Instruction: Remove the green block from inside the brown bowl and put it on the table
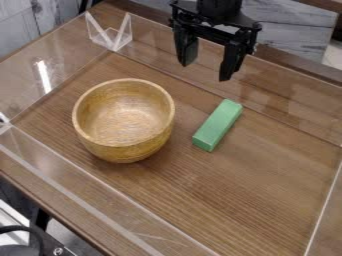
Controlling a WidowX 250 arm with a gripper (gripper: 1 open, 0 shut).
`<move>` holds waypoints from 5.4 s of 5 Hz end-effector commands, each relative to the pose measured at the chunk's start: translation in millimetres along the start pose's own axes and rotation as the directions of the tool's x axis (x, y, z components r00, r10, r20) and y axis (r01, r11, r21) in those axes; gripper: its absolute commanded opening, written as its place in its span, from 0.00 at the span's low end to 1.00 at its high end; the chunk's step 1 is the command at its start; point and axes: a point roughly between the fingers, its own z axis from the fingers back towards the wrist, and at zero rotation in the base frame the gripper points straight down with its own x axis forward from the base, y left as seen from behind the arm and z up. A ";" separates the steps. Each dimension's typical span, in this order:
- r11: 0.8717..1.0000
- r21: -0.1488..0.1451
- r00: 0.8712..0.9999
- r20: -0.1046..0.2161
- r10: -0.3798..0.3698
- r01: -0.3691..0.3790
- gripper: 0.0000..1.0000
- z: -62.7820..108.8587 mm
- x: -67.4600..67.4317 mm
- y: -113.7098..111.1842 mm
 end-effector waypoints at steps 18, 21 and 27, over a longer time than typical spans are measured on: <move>0.992 -0.012 0.978 0.170 0.123 -0.123 1.00 -14.1 78.1 100.1; 0.990 -0.027 0.973 0.179 0.144 -0.141 1.00 -18.7 87.3 101.2; 0.982 -0.077 0.956 0.227 0.188 -0.175 1.00 -33.2 84.1 93.3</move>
